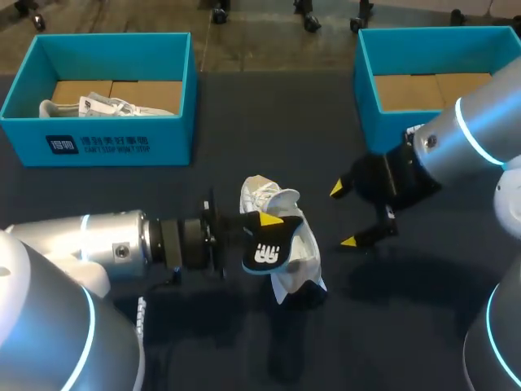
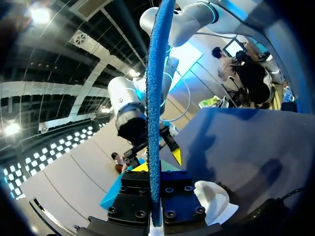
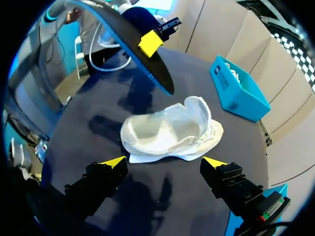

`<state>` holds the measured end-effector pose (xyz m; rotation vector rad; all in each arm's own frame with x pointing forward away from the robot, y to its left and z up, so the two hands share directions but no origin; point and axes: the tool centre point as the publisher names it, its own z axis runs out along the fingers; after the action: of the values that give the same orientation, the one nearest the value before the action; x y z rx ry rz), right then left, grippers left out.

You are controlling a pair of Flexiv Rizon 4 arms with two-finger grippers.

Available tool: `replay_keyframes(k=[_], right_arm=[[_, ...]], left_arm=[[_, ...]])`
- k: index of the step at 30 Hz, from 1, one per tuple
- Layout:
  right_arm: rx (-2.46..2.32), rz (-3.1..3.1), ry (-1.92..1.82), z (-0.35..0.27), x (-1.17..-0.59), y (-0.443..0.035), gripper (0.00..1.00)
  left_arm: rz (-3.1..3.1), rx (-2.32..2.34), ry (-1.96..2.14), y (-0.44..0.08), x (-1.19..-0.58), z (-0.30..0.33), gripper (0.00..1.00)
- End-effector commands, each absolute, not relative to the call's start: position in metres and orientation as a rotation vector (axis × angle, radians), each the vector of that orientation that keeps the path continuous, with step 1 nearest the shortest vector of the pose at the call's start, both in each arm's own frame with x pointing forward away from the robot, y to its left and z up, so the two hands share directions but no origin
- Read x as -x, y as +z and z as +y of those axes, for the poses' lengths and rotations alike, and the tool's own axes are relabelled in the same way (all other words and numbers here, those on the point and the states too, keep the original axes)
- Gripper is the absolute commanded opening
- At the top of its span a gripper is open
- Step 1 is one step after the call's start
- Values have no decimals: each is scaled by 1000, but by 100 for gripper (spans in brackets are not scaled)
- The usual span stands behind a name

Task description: Take the shoe out of the shoebox, open the shoe tongue, remove and reinsert the insole, then place the shoe into the shoebox

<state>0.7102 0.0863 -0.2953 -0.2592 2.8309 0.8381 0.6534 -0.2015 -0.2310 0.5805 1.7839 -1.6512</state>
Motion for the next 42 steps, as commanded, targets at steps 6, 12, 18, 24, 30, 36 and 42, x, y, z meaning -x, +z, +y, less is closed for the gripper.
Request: replay_keyframes(k=[6,12,18,24,30,36,42], right_arm=[[269,2877,763,92,-716,-314,100],[235,2882,768,92,-715,-315,100],[235,2882,768,92,-715,-315,100],[277,2876,762,96,-719,-324,100],[350,2898,738,99,-723,-336,100],[371,2911,726,97,-723,-344,100],[352,2919,723,91,-723,-349,100]], left_arm=[[1770,-520,-1624,-252,-653,-205,0],[1769,-516,-1621,-257,-655,-207,0],[1755,-513,-1617,-262,-660,-210,0],[1759,-514,-1607,-269,-663,-215,0],[1762,-512,-1609,-271,-663,-216,0],[1748,-500,-1617,-266,-662,-219,0],[1746,-521,-1628,-264,-660,-231,0]])
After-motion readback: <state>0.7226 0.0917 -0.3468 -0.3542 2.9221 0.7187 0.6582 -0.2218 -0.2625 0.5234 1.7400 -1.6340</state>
